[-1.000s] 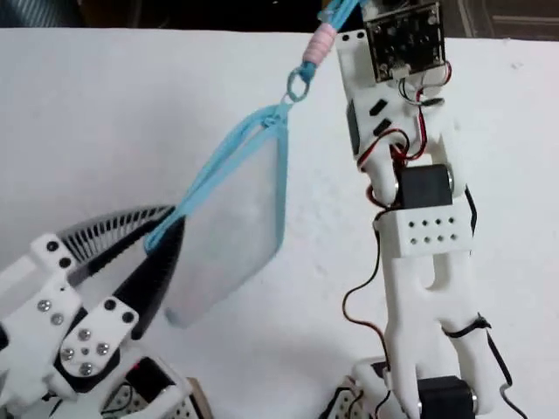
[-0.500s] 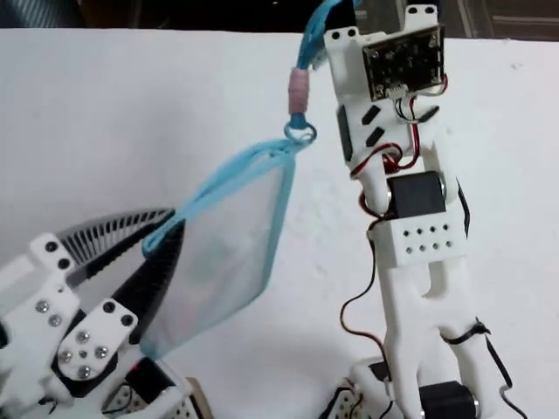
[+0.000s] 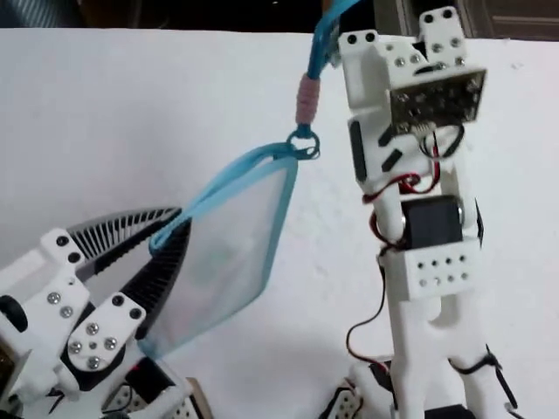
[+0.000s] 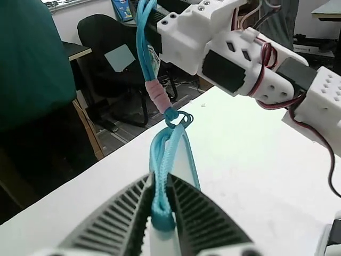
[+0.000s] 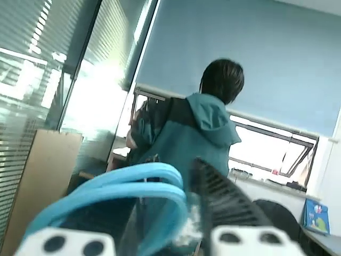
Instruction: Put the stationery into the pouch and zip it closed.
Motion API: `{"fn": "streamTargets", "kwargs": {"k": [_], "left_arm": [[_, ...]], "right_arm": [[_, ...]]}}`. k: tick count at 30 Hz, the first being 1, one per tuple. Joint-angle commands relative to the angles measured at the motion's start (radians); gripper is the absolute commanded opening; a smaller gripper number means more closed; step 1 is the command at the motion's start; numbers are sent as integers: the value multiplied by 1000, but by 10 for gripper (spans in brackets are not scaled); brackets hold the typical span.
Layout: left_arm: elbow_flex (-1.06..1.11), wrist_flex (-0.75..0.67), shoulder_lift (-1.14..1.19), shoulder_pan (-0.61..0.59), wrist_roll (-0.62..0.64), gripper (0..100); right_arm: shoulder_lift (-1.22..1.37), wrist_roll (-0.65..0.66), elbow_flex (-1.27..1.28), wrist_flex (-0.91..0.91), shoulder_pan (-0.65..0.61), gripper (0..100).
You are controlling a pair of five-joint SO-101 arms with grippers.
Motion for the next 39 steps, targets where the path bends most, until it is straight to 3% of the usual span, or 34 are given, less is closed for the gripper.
{"fn": "streamTargets", "kwargs": {"k": [1,6,10,11,13,19,26,31,36,39], "left_arm": [[-2,-2,13,4,-8,24],[-2,-2,13,4,-9,24],[5,-2,13,4,-9,24],[23,-3,13,2,-9,24],[75,-5,8,2,-9,24],[141,-26,7,-5,-11,24],[149,-130,15,-185,-9,27],[298,-235,15,-236,-9,31],[407,-281,15,-255,-8,184],[445,-290,15,-255,-9,203]], "right_arm": [[-54,11,-12,-10,-1,211],[-94,11,-15,-10,-1,213],[-122,11,-17,-15,-1,19],[-130,11,-17,-15,-1,9],[-147,9,-17,-10,-1,57],[-196,9,-14,-10,-2,16],[-260,5,-11,47,1,16],[-321,3,-15,151,-7,16],[-397,2,-14,194,-8,16],[-420,2,-14,202,-10,16]]}}
